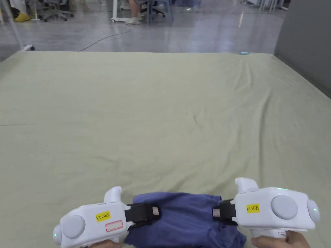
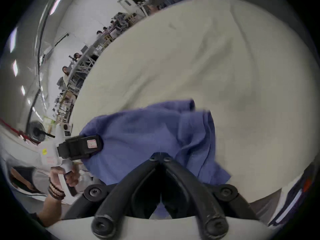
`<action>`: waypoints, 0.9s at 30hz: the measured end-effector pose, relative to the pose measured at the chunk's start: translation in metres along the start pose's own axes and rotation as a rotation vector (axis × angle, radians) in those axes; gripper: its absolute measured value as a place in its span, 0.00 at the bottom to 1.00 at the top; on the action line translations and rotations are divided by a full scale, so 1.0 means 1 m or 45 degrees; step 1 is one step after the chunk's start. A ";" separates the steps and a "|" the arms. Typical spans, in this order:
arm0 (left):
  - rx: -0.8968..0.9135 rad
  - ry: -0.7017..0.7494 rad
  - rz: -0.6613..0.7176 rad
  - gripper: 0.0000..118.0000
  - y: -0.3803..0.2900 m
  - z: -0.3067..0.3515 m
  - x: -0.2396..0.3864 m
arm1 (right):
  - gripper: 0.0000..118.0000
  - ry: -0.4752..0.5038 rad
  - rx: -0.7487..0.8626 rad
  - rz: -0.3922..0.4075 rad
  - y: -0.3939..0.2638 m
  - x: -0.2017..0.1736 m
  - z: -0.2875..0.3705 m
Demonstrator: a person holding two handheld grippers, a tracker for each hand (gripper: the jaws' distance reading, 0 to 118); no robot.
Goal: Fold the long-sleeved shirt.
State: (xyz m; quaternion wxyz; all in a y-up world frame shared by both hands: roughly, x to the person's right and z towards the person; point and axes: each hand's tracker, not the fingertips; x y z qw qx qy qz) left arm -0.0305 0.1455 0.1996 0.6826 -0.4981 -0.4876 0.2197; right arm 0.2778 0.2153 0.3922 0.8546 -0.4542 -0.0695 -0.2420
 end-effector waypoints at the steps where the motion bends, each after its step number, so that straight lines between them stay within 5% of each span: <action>1: 0.038 0.052 -0.052 0.07 0.007 0.012 -0.001 | 0.00 -0.015 0.023 0.068 0.009 -0.022 0.000; 7: 0.186 0.218 -0.043 0.08 0.055 0.116 -0.057 | 0.00 -0.102 0.250 0.558 0.042 -0.182 -0.048; 10: 0.265 0.331 -0.048 0.08 0.081 0.188 -0.097 | 0.00 0.016 0.272 0.740 0.045 -0.266 -0.090; 13: 0.308 0.476 -0.057 0.08 0.101 0.252 -0.140 | 0.00 0.081 0.283 0.840 0.042 -0.337 -0.132; 20: 0.400 0.688 0.160 0.10 0.120 0.334 -0.224 | 0.00 0.278 0.216 0.846 0.015 -0.437 -0.189; 21: 0.382 0.707 0.188 0.29 0.120 0.333 -0.228 | 0.00 0.290 0.204 0.859 0.011 -0.441 -0.193; 23: 0.389 0.800 0.163 0.87 0.119 0.328 -0.227 | 0.00 0.295 0.182 0.876 0.006 -0.443 -0.196; 24: 0.416 0.794 0.128 1.00 0.118 0.328 -0.225 | 0.00 0.294 0.176 0.869 0.006 -0.440 -0.197; 27: 0.530 0.731 0.030 1.00 0.118 0.334 -0.209 | 0.00 0.294 0.164 0.834 0.013 -0.426 -0.194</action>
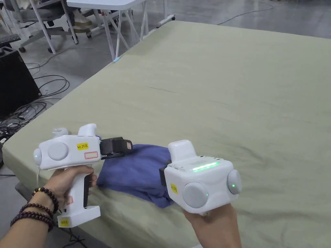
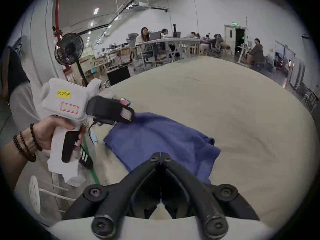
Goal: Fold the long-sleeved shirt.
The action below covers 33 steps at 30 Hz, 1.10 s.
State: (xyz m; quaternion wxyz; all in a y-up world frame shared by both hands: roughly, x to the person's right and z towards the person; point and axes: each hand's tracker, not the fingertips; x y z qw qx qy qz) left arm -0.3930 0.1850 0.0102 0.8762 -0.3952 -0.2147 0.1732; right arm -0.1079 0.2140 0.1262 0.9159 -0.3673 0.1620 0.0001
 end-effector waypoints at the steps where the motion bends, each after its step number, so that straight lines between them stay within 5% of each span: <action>1: 0.008 0.055 0.003 1.00 0.004 0.004 0.007 | 0.00 -0.014 0.001 -0.009 0.001 0.006 0.006; 5: 0.065 0.040 -0.053 0.99 0.017 0.027 0.052 | 0.00 -0.059 0.060 -0.064 0.007 0.036 0.038; 6: 0.106 -0.043 -0.092 0.84 0.019 0.035 0.071 | 0.00 -0.074 0.090 -0.091 0.010 0.044 0.052; 7: 0.188 -0.076 -0.160 0.52 0.021 0.043 0.094 | 0.00 -0.100 0.131 -0.115 0.012 0.055 0.068; 8: 0.274 -0.046 -0.244 0.06 0.020 0.046 0.125 | 0.00 -0.128 0.172 -0.127 0.013 0.067 0.086; 9: 0.364 -0.018 -0.290 0.00 0.020 0.052 0.155 | 0.00 -0.155 0.203 -0.136 0.015 0.078 0.102; 11: 0.411 -0.184 -0.387 0.00 0.019 0.062 0.217 | 0.00 -0.235 0.292 -0.117 0.019 0.101 0.145; 19: 0.837 -0.177 -0.727 0.00 -0.032 0.078 0.443 | 0.00 -0.769 0.704 -0.207 -0.006 0.200 0.345; 24: 0.913 -0.267 -0.747 0.00 -0.090 0.063 0.504 | 0.00 -1.070 0.789 -0.256 -0.050 0.243 0.413; 33: 0.890 -0.248 -0.695 0.00 -0.179 0.041 0.518 | 0.00 -1.219 0.841 -0.322 -0.160 0.268 0.443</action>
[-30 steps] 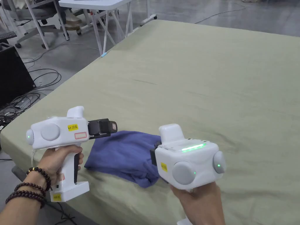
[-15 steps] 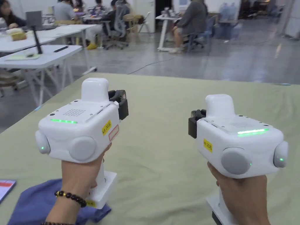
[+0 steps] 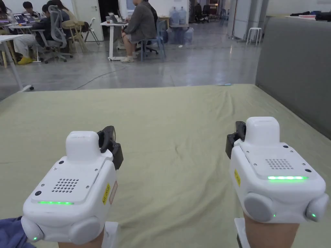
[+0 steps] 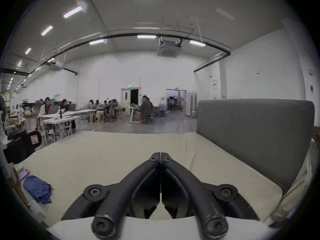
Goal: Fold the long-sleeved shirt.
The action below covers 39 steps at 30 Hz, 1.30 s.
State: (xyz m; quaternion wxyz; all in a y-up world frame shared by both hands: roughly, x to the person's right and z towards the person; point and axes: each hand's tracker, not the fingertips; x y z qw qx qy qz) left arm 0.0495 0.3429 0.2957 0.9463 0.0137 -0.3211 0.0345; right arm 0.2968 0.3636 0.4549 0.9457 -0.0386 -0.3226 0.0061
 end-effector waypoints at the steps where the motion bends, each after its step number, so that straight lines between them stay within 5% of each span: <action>1: -0.010 0.025 -0.005 0.00 -0.005 0.004 0.000 | 0.00 -0.014 0.007 0.023 -0.007 0.002 0.005; 11: -0.087 0.067 -0.028 0.00 -0.042 0.019 -0.010 | 0.00 0.090 -0.020 0.090 -0.050 -0.010 0.008; 13: -0.102 0.079 -0.072 0.00 -0.043 0.017 -0.011 | 0.00 0.059 -0.080 0.172 -0.052 -0.014 0.003; 23: -0.120 0.087 -0.104 0.00 -0.054 0.011 0.000 | 0.00 0.058 -0.083 0.176 -0.050 -0.008 0.000; 24: -0.106 0.088 -0.096 0.17 -0.054 0.011 0.001 | 0.07 0.060 -0.079 0.175 -0.050 -0.007 0.001; 25: -0.107 0.082 -0.089 0.45 -0.054 0.010 0.001 | 0.28 0.044 -0.070 0.175 -0.050 -0.006 0.002; 26: -0.109 0.078 -0.085 0.80 -0.053 0.010 0.002 | 0.59 0.034 -0.055 0.170 -0.050 -0.006 0.002; 27: -0.112 0.085 -0.087 1.00 -0.053 0.008 0.004 | 0.95 0.027 -0.051 0.172 -0.049 -0.005 0.001; 34: -0.105 0.080 -0.091 1.00 -0.056 -0.002 0.000 | 1.00 0.014 -0.009 0.183 -0.049 -0.001 0.002; 39: -0.049 0.081 -0.132 1.00 -0.071 -0.004 -0.005 | 1.00 0.059 -0.201 0.038 -0.054 0.002 -0.012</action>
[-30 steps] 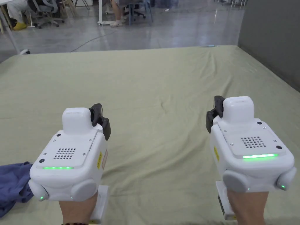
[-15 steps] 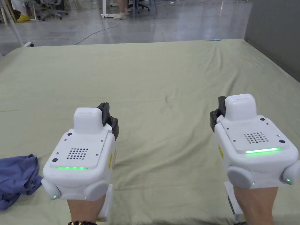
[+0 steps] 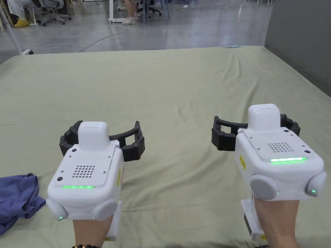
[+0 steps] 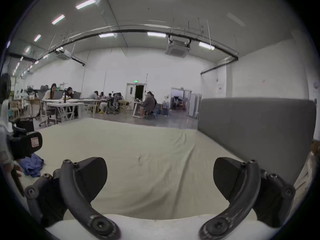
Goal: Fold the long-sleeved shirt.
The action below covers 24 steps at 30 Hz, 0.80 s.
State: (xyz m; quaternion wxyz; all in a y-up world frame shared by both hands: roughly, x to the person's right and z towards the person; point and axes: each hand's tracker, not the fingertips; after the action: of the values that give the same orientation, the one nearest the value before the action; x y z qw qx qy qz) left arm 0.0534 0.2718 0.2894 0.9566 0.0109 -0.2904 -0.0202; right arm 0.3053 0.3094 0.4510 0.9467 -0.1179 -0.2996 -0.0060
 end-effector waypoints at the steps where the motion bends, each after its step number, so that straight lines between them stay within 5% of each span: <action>1: 0.003 0.025 -0.053 1.00 -0.002 0.001 0.002 | 1.00 0.019 0.000 -0.021 -0.001 0.001 -0.001; 7: 0.030 -0.028 -0.047 1.00 0.007 0.019 0.000 | 1.00 -0.002 0.155 0.131 -0.003 -0.004 0.012; 24: 0.004 -0.025 -0.010 1.00 0.019 0.029 0.003 | 1.00 0.018 0.209 0.119 0.005 0.000 0.025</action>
State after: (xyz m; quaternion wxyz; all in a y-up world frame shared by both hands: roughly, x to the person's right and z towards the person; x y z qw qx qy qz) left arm 0.0406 0.2906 0.3156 0.9536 0.0135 -0.2997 -0.0235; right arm 0.2914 0.3203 0.4697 0.9546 -0.0537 -0.2865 0.0619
